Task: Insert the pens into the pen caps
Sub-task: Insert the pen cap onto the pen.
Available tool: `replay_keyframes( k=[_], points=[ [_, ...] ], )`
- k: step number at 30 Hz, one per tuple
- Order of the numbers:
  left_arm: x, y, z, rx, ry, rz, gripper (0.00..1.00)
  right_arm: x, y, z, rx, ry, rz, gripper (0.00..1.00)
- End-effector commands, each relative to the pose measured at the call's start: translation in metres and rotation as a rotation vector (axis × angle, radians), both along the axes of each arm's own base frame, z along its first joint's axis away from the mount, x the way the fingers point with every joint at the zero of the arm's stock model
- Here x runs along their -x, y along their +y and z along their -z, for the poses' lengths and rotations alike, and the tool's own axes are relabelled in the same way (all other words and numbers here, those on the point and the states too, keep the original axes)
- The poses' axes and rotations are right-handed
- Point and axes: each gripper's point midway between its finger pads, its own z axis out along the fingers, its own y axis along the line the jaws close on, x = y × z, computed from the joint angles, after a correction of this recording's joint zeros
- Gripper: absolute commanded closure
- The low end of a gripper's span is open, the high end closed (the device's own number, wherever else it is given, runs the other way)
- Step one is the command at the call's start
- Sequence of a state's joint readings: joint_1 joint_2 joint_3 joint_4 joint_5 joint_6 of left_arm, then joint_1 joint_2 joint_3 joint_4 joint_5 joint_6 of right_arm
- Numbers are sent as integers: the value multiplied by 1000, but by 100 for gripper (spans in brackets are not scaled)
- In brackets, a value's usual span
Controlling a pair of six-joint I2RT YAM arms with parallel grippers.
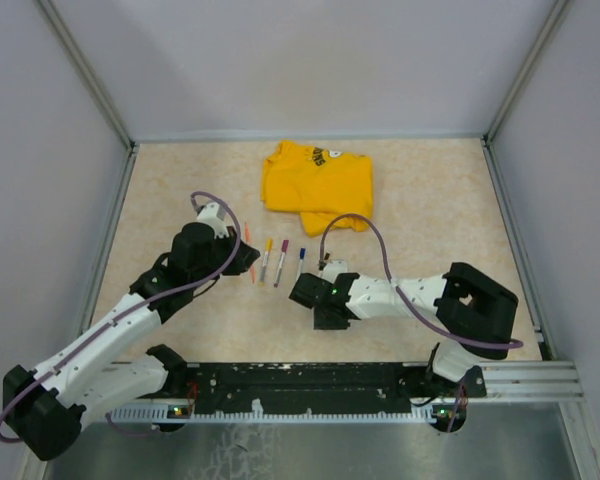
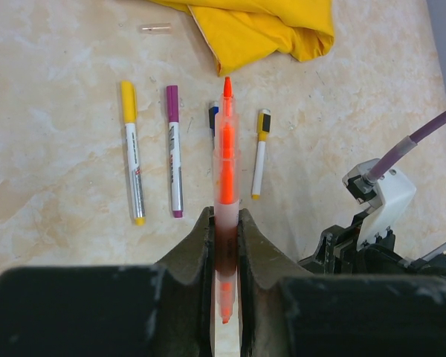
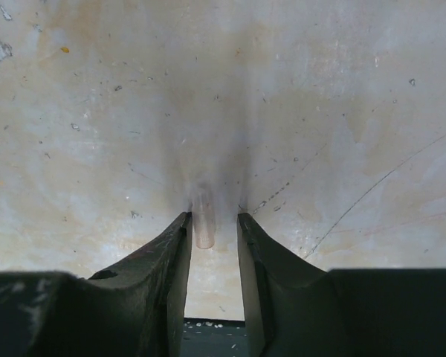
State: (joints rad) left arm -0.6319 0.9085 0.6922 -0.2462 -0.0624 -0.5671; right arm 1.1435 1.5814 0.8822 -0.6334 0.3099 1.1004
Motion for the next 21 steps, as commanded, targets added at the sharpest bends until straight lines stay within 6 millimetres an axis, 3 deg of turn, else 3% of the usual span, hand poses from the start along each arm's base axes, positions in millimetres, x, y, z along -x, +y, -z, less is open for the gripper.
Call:
replay_keyframes(
  k=[1, 11, 14, 17, 21],
  points=[
    [-4, -2, -4, 4, -17, 9, 100, 4, -8, 6, 43, 5, 0, 71],
    [-4, -2, -4, 5, -17, 10, 100, -4, -2, -3, 64, -31, -99, 85],
    [-4, -3, -4, 5, -17, 12, 100, -5, -4, -2, 95, -24, -133, 85],
    [-4, -3, -5, 5, -17, 12, 100, -6, -6, 0, 127, -17, -142, 76],
    [-5, -2, -5, 4, -18, 9, 100, -5, -12, 12, 183, 6, -142, 74]
  ],
)
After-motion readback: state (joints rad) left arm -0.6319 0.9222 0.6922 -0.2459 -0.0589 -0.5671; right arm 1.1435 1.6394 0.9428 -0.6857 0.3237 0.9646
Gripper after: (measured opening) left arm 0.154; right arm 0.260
